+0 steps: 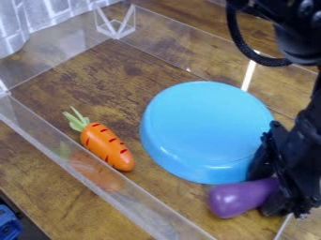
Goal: Put the purple eggplant on the blue tray
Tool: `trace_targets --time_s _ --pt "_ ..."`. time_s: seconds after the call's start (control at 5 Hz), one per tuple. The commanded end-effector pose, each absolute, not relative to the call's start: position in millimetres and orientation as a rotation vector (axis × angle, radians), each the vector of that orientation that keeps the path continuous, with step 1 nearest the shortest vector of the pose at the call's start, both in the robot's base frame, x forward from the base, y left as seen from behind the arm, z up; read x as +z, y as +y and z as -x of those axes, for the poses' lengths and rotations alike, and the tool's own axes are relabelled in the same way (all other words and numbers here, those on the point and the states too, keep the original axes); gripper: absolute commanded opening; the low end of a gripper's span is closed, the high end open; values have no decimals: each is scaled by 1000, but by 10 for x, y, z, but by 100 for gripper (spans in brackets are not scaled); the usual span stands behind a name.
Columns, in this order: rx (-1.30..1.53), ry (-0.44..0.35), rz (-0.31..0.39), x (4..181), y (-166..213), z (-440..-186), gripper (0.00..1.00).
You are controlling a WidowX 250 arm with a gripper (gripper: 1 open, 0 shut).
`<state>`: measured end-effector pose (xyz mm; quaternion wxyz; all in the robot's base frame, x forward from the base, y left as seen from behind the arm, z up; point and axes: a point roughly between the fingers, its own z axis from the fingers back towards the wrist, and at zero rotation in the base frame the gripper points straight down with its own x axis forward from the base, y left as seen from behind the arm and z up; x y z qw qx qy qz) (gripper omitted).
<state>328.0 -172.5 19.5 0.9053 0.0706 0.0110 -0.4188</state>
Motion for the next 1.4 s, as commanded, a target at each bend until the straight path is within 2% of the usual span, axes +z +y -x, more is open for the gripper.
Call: trace_targets --time_s 0.0,1.2 --pt "-901 10 -159 205 -1765 -3269 0" --pt "-970 15 -206 158 -1740 -3315 0"
